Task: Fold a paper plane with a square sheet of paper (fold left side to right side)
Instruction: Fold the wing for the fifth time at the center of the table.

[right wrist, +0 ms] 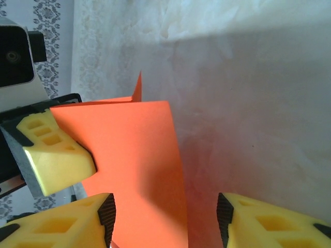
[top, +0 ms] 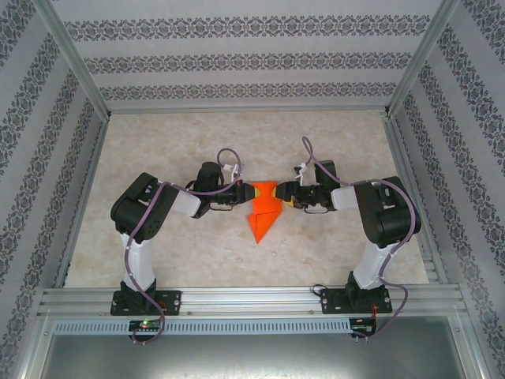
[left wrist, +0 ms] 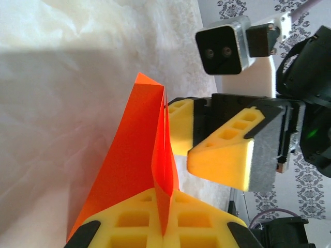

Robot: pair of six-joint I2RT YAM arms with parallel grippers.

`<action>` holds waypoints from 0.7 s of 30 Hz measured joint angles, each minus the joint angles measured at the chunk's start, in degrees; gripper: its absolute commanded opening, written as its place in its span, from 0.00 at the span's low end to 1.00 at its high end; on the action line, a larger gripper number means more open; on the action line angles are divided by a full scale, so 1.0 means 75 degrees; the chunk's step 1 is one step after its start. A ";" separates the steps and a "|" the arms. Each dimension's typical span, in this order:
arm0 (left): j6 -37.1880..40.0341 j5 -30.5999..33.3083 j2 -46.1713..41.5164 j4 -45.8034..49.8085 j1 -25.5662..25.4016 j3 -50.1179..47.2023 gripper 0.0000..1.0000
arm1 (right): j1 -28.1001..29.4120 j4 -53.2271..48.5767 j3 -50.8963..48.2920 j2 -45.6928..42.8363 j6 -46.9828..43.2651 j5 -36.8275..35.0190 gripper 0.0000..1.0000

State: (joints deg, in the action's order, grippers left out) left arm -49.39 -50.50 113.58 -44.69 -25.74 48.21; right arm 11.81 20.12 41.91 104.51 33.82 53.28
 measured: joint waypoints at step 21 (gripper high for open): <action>-0.0026 -0.0041 -0.0023 0.0003 0.0000 0.0000 0.00 | -0.0213 0.0393 -0.0122 -0.0017 0.0125 0.0251 0.21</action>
State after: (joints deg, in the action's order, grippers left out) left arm -49.58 -50.81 113.40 -44.66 -25.74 48.21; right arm 10.22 23.07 40.99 104.38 34.76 55.16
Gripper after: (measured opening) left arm 0.065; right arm 0.243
